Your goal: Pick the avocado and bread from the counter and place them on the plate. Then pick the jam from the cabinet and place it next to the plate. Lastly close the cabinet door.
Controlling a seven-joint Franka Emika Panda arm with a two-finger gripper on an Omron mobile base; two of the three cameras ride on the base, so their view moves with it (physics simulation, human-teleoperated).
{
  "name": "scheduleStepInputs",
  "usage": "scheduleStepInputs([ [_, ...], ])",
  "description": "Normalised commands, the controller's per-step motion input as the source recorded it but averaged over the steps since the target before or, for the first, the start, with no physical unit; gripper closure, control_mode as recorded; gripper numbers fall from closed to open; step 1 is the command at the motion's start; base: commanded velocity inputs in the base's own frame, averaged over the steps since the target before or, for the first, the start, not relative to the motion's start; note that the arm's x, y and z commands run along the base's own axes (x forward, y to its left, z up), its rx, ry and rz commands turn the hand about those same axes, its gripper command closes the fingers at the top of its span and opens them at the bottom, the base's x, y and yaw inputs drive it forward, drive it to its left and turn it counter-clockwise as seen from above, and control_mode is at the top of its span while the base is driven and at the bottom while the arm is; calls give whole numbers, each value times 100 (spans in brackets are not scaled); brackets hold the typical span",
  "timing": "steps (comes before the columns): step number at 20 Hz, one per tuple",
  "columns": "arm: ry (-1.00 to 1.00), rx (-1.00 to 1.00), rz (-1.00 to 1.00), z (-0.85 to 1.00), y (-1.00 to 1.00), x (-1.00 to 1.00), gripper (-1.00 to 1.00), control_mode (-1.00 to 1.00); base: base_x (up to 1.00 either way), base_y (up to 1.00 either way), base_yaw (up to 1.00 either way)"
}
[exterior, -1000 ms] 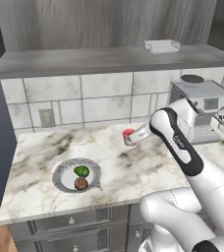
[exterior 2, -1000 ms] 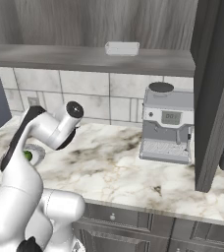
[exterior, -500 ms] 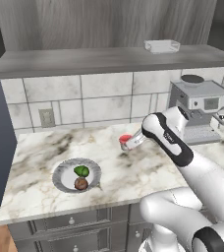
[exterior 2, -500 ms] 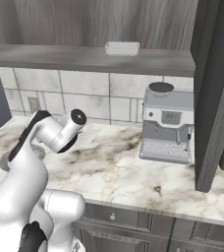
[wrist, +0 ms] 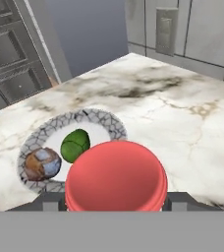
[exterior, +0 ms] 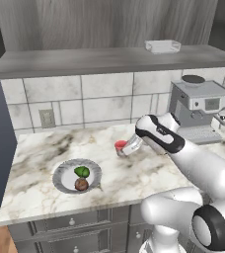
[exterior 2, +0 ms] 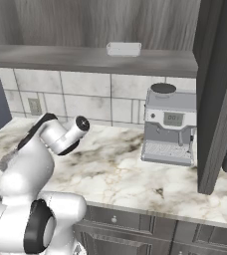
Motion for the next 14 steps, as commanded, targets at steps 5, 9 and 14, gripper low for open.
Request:
scheduleStepInputs([
  [5, 0, 0, 12, -37, 13, 14, 100, -100, 0, 0, 0],
  [9, 0, 0, 12, -35, 8, 6, 100, -100, 0, 0, 0],
  [14, 0, 0, 12, -32, 7, 0, 100, -100, 0, 0, 0],
])
